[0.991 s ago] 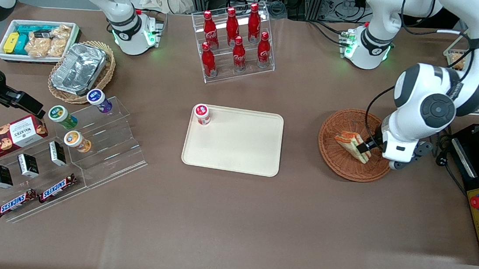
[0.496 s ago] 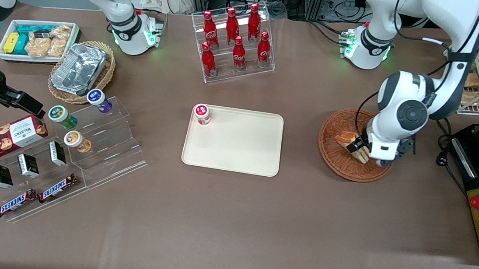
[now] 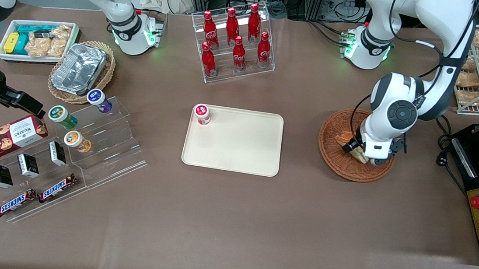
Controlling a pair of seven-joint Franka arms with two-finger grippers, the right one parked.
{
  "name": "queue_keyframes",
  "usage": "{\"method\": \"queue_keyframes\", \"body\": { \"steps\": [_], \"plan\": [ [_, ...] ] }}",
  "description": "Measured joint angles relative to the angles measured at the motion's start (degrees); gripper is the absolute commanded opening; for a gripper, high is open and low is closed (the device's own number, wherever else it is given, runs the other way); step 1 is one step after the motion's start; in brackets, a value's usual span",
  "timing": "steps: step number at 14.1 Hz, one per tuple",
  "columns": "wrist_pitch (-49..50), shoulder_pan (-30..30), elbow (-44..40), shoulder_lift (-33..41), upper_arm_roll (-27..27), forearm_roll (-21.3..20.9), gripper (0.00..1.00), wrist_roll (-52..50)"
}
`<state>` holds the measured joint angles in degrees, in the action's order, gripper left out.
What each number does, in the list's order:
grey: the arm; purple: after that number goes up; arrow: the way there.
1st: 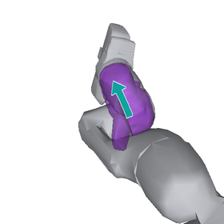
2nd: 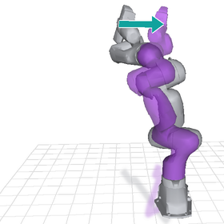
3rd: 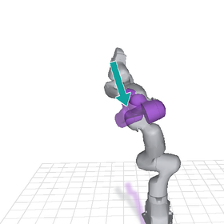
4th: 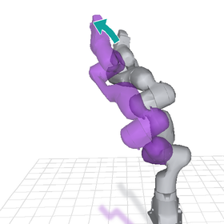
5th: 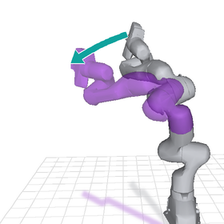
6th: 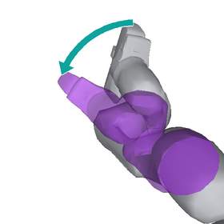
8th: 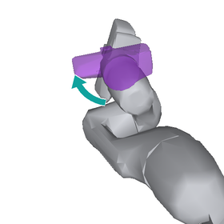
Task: Place sandwich from basket to tray
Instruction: 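Close the left gripper on the wrapped sandwich and lift it, then carry the sandwich with the left gripper over to the cream tray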
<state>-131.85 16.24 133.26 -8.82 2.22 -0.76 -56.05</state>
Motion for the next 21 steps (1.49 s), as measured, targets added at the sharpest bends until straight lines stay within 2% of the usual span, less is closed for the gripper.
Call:
{"method": "queue_keyframes", "body": {
  "steps": [1, 3, 4, 5, 9, 11, 14, 19, 21],
  "plan": [
    [-0.3, 0.0, 0.4, 0.0, 0.0, 0.0, 0.46, -0.5],
    [-0.6, 0.0, 0.6, 0.0, 0.0, 0.0, 0.15, -1.2],
    [-0.7, 0.0, 0.6, 0.0, 0.0, 0.0, 0.04, -1.3],
    [-0.8, 0.0, 0.5, 0.1, 0.0, 0.0, 0.00, -1.3],
    [1.5, 0.0, -1.8, 0.5, 0.0, -0.4, 0.00, -0.1],
    [9.6, -0.1, -6.8, 1.0, 0.1, -0.4, 0.00, 4.5],
    [24.1, -1.4, -18.5, 1.6, 0.6, 0.0, 0.00, 13.2],
    [41.3, -5.4, -32.1, 3.0, 0.9, 2.1, 0.00, 28.6],
    [44.2, -5.4, -35.5, 3.3, 0.7, 2.1, 0.00, 32.0]
  ]
}}
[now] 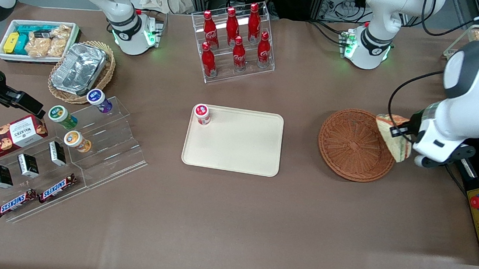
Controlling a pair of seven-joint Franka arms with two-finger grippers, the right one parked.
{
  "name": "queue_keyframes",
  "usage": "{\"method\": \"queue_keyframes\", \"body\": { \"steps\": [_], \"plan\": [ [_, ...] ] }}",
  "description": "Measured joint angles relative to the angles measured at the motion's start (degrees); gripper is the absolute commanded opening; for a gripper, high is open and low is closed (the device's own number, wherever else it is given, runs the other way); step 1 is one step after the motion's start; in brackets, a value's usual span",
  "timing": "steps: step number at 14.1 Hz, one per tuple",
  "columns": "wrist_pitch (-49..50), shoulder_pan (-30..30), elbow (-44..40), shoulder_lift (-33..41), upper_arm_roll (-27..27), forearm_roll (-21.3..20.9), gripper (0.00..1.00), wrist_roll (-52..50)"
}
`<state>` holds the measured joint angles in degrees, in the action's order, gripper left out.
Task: Place sandwich from basket to tray
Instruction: 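Carry the sandwich with the left gripper over to the cream tray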
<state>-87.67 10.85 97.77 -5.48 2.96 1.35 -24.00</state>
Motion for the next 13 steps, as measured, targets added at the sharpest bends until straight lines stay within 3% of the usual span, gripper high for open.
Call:
{"method": "queue_keyframes", "body": {
  "steps": [3, 7, 10, 13],
  "plan": [
    [3.0, 1.0, -3.0, -0.1, -1.2, 0.3, 0.00, 3.1],
    [5.5, 1.6, -6.6, -0.3, -6.8, 0.5, 0.00, 4.8],
    [3.9, 2.6, -6.8, -1.5, -11.5, 0.6, 0.00, 8.2],
    [-0.2, 7.5, -6.8, -4.7, -12.7, 0.6, 0.00, 8.4]
  ]
}}
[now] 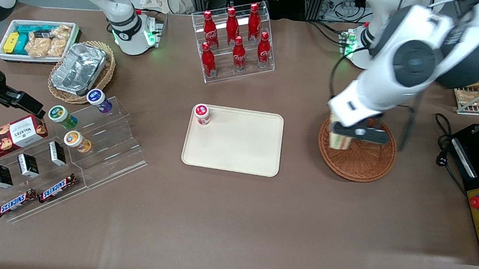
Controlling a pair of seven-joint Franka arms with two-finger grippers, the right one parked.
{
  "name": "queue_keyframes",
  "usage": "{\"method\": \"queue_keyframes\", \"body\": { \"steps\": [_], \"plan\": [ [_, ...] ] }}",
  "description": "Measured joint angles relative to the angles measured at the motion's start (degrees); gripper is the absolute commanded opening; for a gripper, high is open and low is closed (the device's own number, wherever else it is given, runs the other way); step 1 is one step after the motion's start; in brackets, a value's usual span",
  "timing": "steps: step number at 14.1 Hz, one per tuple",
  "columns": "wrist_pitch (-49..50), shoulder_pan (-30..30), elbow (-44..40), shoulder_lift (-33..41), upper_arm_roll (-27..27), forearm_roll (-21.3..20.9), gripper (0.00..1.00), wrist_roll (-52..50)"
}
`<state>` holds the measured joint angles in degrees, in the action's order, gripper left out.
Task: Place sandwich from basket to tray
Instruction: 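Carry the sandwich with the left gripper over to the cream tray, then lower the sandwich onto the tray and open the left gripper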
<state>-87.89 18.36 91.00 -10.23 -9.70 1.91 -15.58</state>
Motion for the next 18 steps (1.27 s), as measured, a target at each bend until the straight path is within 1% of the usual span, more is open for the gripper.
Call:
{"method": "queue_keyframes", "body": {
  "steps": [2, 5, 7, 9, 11, 13, 15, 18],
  "plan": [
    [-3.2, 3.7, 0.0, -2.9, -0.2, 0.0, 0.00, -1.3],
    [-10.8, 9.1, 0.2, -7.8, -0.2, -0.5, 0.00, -2.8],
    [-16.8, 12.1, 1.9, -10.9, -0.2, -2.3, 0.00, -4.5],
    [-25.4, 14.3, 6.2, -12.6, -0.2, -4.5, 0.00, -8.8],
    [-31.9, 15.2, 10.6, -13.7, -0.2, -5.8, 0.00, -12.1],
    [-35.2, 15.5, 13.0, -15.2, -0.2, -6.5, 0.00, -14.0],
    [-37.7, 15.8, 13.4, -17.1, -0.2, -7.4, 0.00, -15.4],
    [-39.4, 15.8, 13.4, -18.6, -0.1, -7.5, 0.00, -16.1]
  ]
}}
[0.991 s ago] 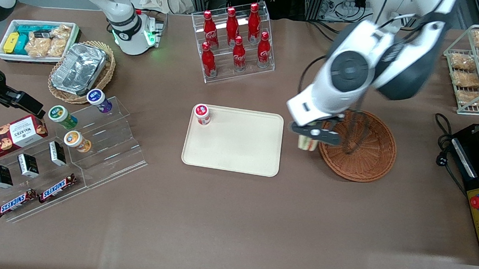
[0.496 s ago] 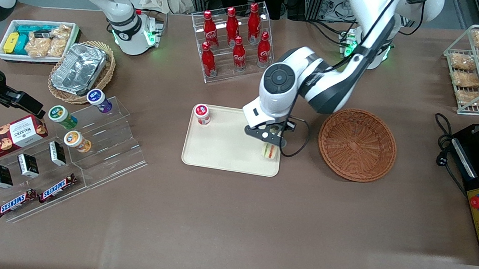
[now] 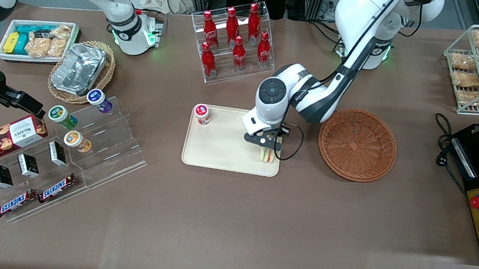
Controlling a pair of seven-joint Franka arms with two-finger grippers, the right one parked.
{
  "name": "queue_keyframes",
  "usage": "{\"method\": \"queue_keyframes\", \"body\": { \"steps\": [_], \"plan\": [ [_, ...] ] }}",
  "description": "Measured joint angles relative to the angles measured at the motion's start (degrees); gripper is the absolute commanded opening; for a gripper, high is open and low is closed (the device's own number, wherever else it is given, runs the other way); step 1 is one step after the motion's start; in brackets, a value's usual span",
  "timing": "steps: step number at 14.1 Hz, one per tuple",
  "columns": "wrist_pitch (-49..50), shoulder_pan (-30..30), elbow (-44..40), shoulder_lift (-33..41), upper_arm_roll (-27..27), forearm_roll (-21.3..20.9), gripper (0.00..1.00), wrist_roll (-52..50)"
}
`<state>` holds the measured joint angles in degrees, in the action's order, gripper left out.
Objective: Place sandwich from basket to tray
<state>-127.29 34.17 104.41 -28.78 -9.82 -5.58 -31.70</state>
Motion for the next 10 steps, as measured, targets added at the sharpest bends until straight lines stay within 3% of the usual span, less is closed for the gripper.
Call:
{"method": "queue_keyframes", "body": {
  "steps": [1, 2, 3, 4, 10],
  "plan": [
    [-1.0, 0.0, 0.0, -0.4, 0.1, 0.0, 0.09, -0.2],
    [-2.1, 0.0, 0.0, -0.9, 0.1, 0.0, 0.35, -0.4],
    [-2.7, 0.0, 0.0, -1.3, 0.2, 0.0, 0.89, -0.5],
    [-3.0, 0.0, 0.0, -1.4, 0.4, 0.0, 1.00, -0.6],
    [2.8, -0.2, -1.8, 2.6, 4.8, -0.3, 0.99, -0.4]
  ]
}}
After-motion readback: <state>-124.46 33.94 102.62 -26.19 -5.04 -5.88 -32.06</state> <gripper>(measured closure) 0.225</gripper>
